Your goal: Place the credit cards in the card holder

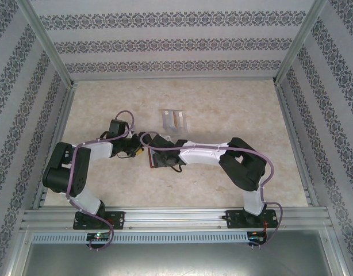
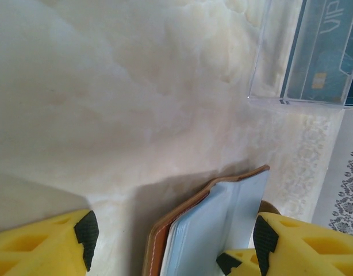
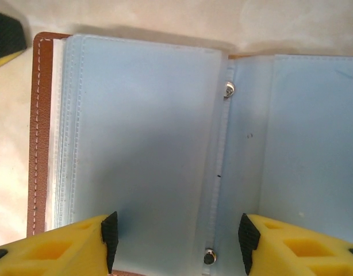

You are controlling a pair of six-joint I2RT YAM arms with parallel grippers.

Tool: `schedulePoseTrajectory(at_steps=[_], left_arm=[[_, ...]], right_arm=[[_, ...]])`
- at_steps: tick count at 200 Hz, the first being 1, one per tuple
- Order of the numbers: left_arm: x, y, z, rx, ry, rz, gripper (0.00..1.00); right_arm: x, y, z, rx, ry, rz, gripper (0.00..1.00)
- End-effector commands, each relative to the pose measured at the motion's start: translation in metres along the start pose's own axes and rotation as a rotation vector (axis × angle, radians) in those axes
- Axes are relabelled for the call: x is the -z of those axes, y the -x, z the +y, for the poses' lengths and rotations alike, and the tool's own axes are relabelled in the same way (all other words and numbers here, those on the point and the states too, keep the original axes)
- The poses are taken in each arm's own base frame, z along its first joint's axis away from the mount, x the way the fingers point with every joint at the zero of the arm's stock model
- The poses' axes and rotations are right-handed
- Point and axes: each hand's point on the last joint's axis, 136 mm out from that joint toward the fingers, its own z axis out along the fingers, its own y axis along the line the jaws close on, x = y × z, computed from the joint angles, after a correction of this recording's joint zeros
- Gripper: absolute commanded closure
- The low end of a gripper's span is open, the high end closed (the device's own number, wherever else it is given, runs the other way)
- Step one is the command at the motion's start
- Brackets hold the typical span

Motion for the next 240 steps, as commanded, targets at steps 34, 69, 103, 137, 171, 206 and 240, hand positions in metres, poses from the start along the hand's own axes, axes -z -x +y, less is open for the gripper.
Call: schedulePoseTrajectory(at_steps=[34,69,103,137,171,206,240], left_arm=[[0.004,-0.026,0.034,-0.079,0.213,0.054,0.27],[0.002,-0.032,0.050,-0.101,0.314,0.061,0.27],[-0.002,-0.032,0.050,-0.098,0.300,0.058,0.27],[0.002,-0.031,0.047,-0.126,0.310,0.068,0.27],[0.005,-0.030,0.044,-0.144,0.305,0.054,0.27],[0.007,-0.031,0.028,-0.150,0.231,0.064,0.26],[0.012,-0.030,0.014,-0.156,0.180,0.057,0.26]], right_arm=[[0.019,0.011,-0.007,0.017,0.050,-0.010,0.24],[0.035,0.024,-0.008,-0.023,0.098,-0.046,0.20],[0.033,0.029,-0.020,-0.027,0.080,-0.044,0.20],[0.020,0.019,-0.029,0.007,0.027,-0.014,0.21],[0.007,0.007,-0.036,0.020,-0.025,0.005,0.21],[0.004,0.006,-0.037,0.023,-0.041,0.011,0.23],[0.008,0.007,-0.027,0.010,0.036,0.012,0.27]])
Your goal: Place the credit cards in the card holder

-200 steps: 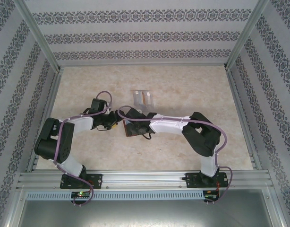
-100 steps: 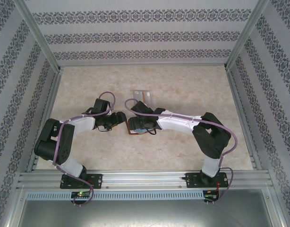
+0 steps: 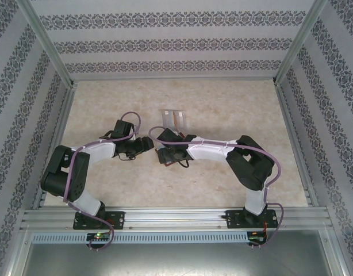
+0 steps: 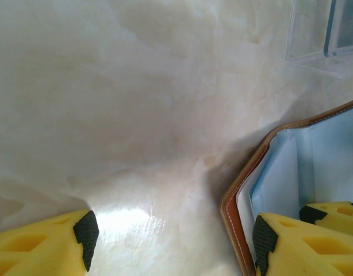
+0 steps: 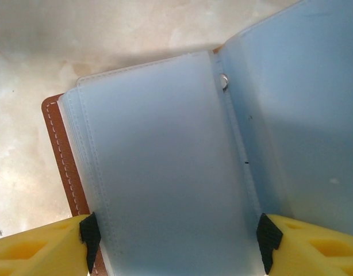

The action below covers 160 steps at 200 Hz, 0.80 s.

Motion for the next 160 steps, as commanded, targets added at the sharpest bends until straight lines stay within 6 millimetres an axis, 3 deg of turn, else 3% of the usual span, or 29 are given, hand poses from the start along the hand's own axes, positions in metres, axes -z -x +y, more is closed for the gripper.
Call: schedulePoseTrajectory(at_steps=[1,32,85,102,124,138,160], left_arm=[[0.007,-0.014,0.005,0.008,0.015,0.040,0.26],[0.008,-0.015,0.004,0.008,0.007,0.040,0.26],[0.013,-0.015,-0.006,0.022,-0.039,0.039,0.26],[0.014,-0.015,-0.010,0.033,-0.065,0.025,0.27],[0.014,-0.014,-0.009,0.027,-0.057,0.025,0.27],[0.015,-0.014,-0.009,0.032,-0.058,0.025,0.27],[0.013,-0.013,-0.010,0.029,-0.063,0.020,0.27]], right_arm=[[0.002,-0.002,0.003,0.010,0.029,0.004,0.27],[0.023,0.008,0.013,0.034,0.095,-0.016,0.24],[0.051,0.030,0.009,0.027,0.173,-0.056,0.22],[0.051,0.033,0.005,0.030,0.177,-0.057,0.23],[0.041,0.031,0.002,0.039,0.196,-0.051,0.36],[0.033,0.029,0.010,0.050,0.257,-0.032,0.43],[0.026,0.022,0.029,0.078,0.332,0.001,0.43]])
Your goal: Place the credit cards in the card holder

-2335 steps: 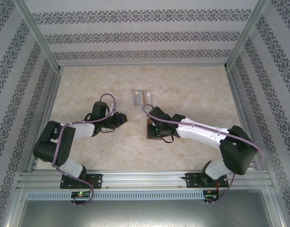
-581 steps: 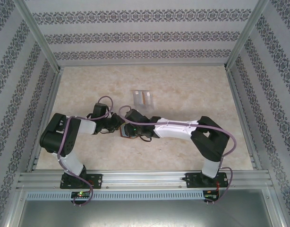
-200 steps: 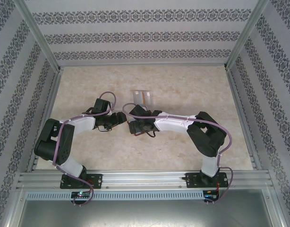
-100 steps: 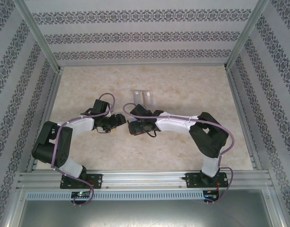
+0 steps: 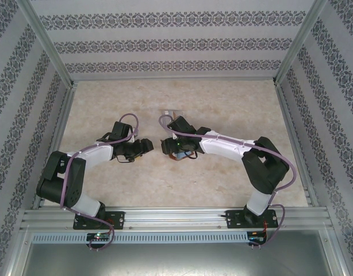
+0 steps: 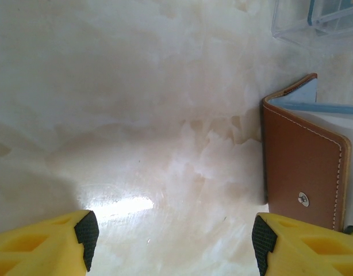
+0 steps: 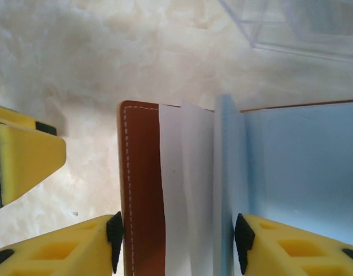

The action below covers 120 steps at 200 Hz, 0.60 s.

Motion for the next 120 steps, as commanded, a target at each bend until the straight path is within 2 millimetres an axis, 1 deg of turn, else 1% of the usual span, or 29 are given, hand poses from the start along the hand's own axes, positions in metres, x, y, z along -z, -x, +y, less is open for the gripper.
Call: schedulePoseTrajectory(at_steps=[1,17,43,59,74,86,120], left_arm=[[0.002,0.001,-0.004,0.001,-0.020,-0.010,0.27],[0.002,0.003,-0.004,0.013,-0.023,-0.004,0.26],[0.000,0.006,-0.004,0.026,-0.032,-0.014,0.27],[-0.003,0.007,-0.003,0.040,-0.042,-0.003,0.27],[-0.005,0.009,-0.009,0.047,-0.076,-0.009,0.29],[-0.005,0.012,-0.012,0.040,-0.093,-0.015,0.30],[-0.003,0.016,-0.020,0.017,-0.111,-0.023,0.34]], right_arm=[[-0.015,-0.011,0.019,0.043,0.110,0.046,0.43],[-0.018,-0.014,0.028,0.059,0.125,0.060,0.39],[-0.017,-0.018,0.041,0.073,0.175,0.062,0.35],[-0.018,-0.022,0.050,0.063,0.231,0.074,0.34],[-0.020,-0.025,0.056,0.052,0.277,0.084,0.33],[-0.021,-0.024,0.057,0.041,0.296,0.077,0.34],[-0.032,-0.023,0.045,0.011,0.313,0.063,0.34]])
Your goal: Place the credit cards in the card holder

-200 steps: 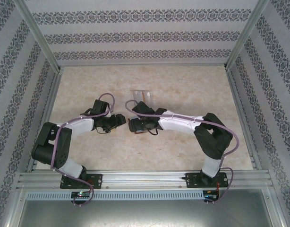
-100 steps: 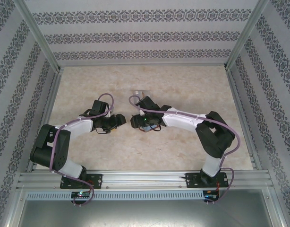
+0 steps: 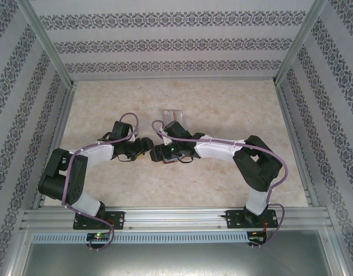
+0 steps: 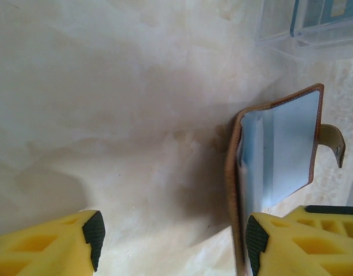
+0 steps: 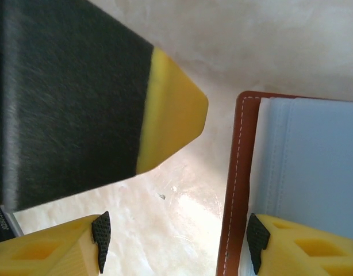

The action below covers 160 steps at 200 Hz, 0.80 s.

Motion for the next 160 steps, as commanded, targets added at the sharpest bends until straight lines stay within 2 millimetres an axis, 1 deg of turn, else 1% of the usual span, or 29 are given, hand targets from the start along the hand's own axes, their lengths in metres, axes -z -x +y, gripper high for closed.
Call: schedulePoseTrajectory(at_steps=[1,21,32,45,57,66,81,108,123,139,160], left_arm=[[0.002,0.011,-0.012,-0.012,-0.051,-0.026,0.34],[0.004,0.014,-0.019,-0.016,-0.077,-0.039,0.37],[0.006,0.015,-0.028,-0.008,-0.119,-0.042,0.39],[0.008,0.017,-0.039,0.000,-0.169,-0.056,0.40],[0.009,0.018,-0.045,-0.003,-0.192,-0.065,0.44],[0.008,0.018,-0.047,-0.001,-0.194,-0.064,0.45],[0.007,0.017,-0.049,0.018,-0.205,-0.056,0.51],[0.002,0.012,-0.053,0.041,-0.241,-0.034,0.59],[0.001,0.012,-0.056,0.052,-0.253,-0.032,0.62],[-0.002,0.011,-0.062,0.051,-0.261,-0.028,0.64],[-0.014,0.005,-0.063,0.050,-0.248,0.004,0.65]], right_arm=[[-0.010,-0.001,-0.008,-0.031,0.043,-0.001,0.34],[-0.018,-0.003,-0.016,-0.038,0.054,-0.005,0.35],[-0.022,-0.004,-0.018,-0.057,0.070,-0.005,0.35],[-0.024,-0.003,-0.017,-0.083,0.104,-0.013,0.35],[-0.023,-0.002,-0.015,-0.095,0.131,-0.034,0.35],[-0.022,0.001,-0.017,-0.107,0.138,-0.052,0.35],[-0.020,0.003,-0.018,-0.124,0.155,-0.071,0.35],[-0.018,0.002,-0.019,-0.127,0.156,-0.093,0.36],[-0.017,0.002,-0.022,-0.136,0.149,-0.103,0.36],[-0.016,0.003,-0.021,-0.135,0.155,-0.112,0.36],[-0.011,0.005,-0.021,-0.129,0.149,-0.135,0.36]])
